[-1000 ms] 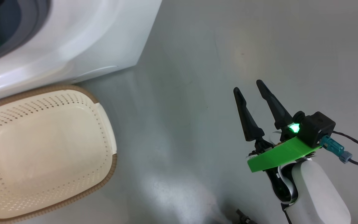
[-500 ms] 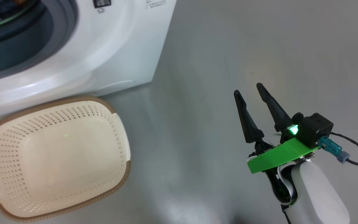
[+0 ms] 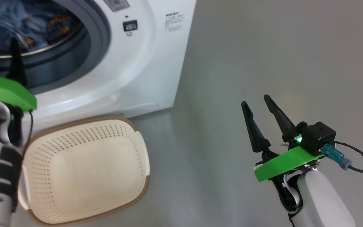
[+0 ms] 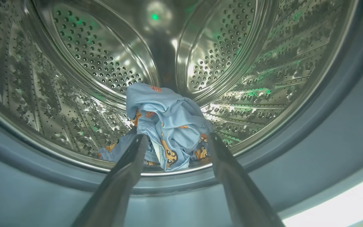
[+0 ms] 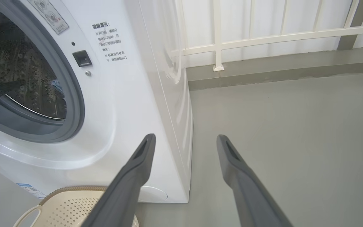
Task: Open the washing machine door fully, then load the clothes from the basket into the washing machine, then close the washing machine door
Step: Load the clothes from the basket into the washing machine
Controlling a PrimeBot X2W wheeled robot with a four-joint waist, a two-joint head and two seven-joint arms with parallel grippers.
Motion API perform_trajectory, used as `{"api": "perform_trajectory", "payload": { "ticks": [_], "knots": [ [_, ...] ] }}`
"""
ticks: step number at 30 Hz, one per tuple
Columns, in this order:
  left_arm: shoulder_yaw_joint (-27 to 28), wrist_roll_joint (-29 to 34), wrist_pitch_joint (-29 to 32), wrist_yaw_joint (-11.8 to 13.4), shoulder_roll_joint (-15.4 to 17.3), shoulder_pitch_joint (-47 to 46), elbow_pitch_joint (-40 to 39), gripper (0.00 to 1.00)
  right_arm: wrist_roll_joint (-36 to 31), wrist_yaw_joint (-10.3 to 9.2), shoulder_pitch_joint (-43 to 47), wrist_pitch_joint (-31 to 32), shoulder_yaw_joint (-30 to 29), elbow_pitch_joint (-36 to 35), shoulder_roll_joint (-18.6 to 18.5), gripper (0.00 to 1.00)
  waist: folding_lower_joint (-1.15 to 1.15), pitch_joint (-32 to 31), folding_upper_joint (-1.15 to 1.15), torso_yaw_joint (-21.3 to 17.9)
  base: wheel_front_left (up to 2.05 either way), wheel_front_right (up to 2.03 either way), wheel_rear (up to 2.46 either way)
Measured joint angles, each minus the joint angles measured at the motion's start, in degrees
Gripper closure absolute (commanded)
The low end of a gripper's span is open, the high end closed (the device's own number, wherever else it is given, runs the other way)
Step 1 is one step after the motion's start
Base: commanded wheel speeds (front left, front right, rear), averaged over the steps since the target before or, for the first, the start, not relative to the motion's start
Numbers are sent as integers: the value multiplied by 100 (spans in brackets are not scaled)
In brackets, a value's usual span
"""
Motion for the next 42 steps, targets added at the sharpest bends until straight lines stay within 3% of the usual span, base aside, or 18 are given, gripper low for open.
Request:
{"api": "perform_trajectory", "payload": {
  "ticks": [23,42],
  "knots": [
    [743,487,7,13,-526,2997,-2349,0,11,0,613,0,-146,238,-215,0,0,-1451,0,600,0,0,0],
    [1177,708,5,132,-959,4981,-3964,0,62,0,1044,0,-213,186,-370,0,0,-1934,0,916,0,0,0]
  ]
}}
